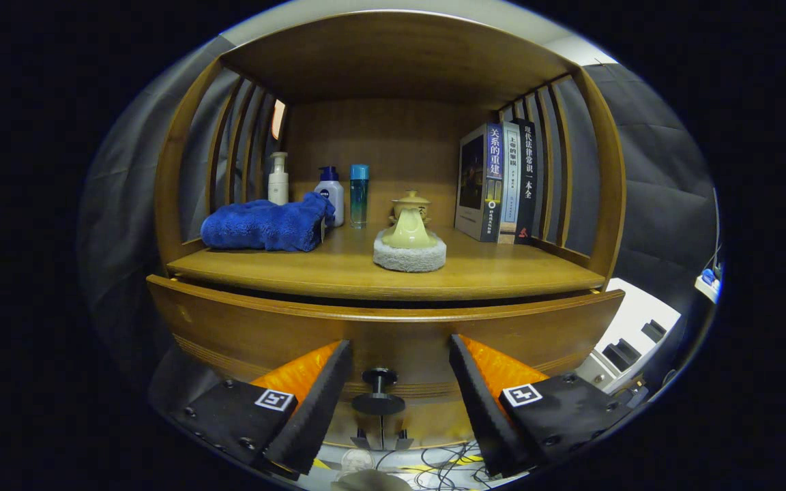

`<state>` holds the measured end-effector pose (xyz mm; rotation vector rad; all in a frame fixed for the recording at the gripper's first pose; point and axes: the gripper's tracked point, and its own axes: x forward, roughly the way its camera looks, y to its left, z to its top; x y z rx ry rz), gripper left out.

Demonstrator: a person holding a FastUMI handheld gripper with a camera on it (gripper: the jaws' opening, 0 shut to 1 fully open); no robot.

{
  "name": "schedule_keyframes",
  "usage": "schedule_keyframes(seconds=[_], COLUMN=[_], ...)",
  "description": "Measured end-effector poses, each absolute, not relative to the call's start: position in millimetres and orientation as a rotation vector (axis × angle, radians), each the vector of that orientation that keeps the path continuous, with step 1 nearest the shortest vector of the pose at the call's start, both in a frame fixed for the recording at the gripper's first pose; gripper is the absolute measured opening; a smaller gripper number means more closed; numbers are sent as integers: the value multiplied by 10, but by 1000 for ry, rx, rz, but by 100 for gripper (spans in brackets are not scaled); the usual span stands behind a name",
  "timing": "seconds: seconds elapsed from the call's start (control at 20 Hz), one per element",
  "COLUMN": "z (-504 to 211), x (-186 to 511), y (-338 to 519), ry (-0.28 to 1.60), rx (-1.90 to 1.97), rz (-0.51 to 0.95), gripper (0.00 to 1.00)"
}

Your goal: Pull open the drawer, take out the items inside it, and place them on the countertop above the cabinet.

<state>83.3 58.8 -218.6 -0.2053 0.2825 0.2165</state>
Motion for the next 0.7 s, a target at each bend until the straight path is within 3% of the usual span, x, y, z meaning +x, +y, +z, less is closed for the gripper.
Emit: schedule_keyframes(seconds=[0.5, 0.7], z=[-2491, -2115], x=[1011, 922], y=[657, 647], ry=[361, 316], rx=[-156, -163], rz=[214, 178], gripper=[96, 96])
